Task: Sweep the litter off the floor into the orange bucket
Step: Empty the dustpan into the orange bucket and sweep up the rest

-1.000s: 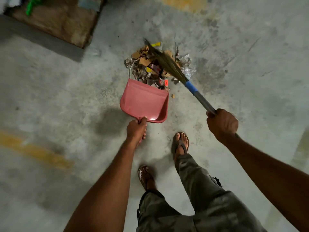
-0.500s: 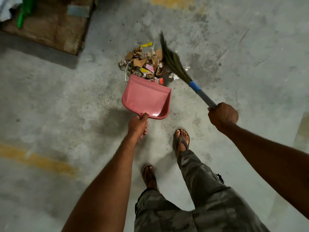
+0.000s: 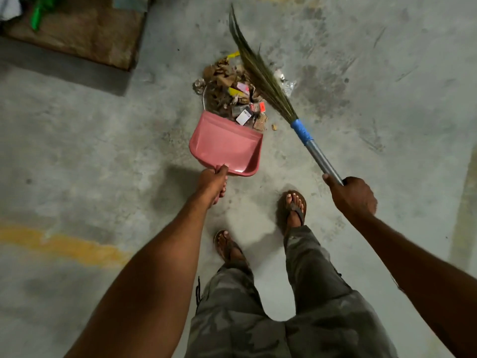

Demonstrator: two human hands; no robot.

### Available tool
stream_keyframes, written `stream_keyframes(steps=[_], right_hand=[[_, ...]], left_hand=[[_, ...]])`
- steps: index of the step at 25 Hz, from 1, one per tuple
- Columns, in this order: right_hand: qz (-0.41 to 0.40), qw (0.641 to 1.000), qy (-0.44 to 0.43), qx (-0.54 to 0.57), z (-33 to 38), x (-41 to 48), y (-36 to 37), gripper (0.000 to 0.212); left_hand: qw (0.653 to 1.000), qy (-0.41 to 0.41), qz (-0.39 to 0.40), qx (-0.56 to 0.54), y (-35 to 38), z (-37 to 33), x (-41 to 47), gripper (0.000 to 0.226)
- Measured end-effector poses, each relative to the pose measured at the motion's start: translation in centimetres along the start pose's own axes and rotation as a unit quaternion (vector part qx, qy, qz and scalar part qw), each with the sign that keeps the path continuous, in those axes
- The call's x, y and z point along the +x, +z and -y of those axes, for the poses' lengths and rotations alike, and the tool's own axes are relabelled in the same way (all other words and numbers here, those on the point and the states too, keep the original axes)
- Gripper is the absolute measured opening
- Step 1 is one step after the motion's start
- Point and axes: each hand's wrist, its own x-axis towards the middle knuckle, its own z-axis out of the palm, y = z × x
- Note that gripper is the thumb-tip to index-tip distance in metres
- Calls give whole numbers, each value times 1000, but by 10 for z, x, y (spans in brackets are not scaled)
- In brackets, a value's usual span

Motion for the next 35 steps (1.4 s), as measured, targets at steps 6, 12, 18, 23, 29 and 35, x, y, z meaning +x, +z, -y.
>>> stream_keyframes(steps=[6,12,18,23,29,35], right_hand=[[-6,999,-28,41,46,58,95,62],[-62,992,-109,27,73,183,197,49],[-42,983,-170,50,44,263,261,44],[-47,973,-219,47,19,297,284,41],[-31,968,-249,27,0,281,295,44],[-27,970,-241,34,-5,286,307,47]], left_hand=[[1000,-22,17,8,-9,77,109,43],[999,-5,28,41,31,110,282,45],[994,68,61,55,75,66,417,47],[986,148,55,59,109,10,464,46],[985,147,65,60,122,-2,462,45],[986,150,53,42,129,8,467,48]])
